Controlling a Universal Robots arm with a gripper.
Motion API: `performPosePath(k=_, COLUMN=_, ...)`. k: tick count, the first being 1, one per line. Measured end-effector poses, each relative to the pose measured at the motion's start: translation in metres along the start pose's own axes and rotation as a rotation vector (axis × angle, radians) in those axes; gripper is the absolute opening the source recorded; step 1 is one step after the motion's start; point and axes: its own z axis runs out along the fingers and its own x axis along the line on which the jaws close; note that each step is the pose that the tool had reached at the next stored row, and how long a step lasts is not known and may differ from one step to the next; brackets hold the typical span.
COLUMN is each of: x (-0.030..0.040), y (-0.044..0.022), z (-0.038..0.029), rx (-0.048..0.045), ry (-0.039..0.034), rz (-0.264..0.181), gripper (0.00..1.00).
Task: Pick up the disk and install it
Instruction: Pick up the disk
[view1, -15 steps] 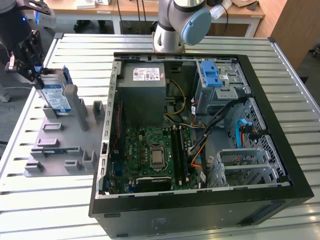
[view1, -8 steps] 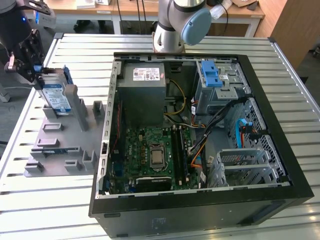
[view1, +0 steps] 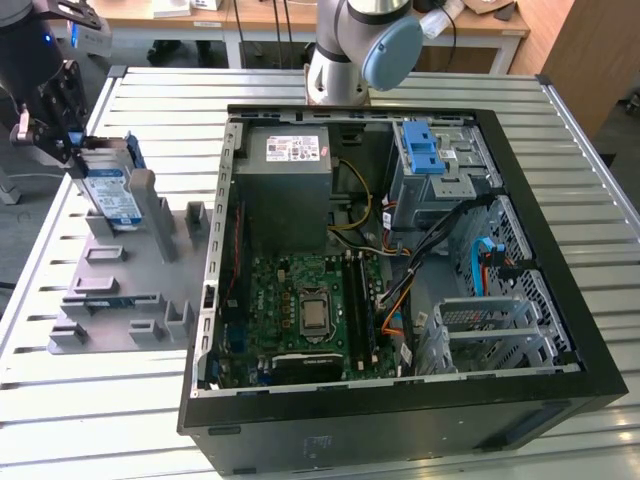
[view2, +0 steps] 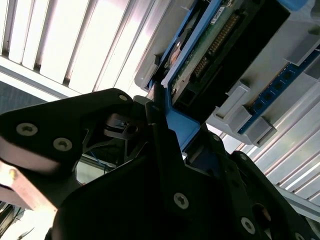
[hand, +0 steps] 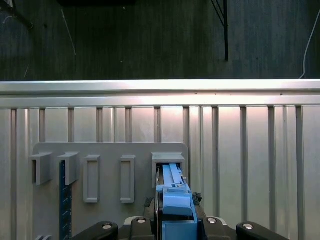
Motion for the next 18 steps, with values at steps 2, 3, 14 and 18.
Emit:
performPosePath(k=2, x=0.0, y=0.0, z=0.0, rx=0.0, ry=0.0, rz=0.0, gripper=0.36)
performPosePath(k=3, x=0.0, y=0.0, z=0.0, rx=0.0, ry=0.0, rz=-0.001, gripper=0.36)
performPosePath(k=14, x=-0.0001, y=0.0, z=-0.0049, rx=0.0001, ry=-0.0001, rz=-0.001, gripper=0.36)
performPosePath(k=18, x=-0.0002, y=0.0, z=-0.0077, rx=-0.0001, ry=0.0, rz=-0.001, gripper=0.36)
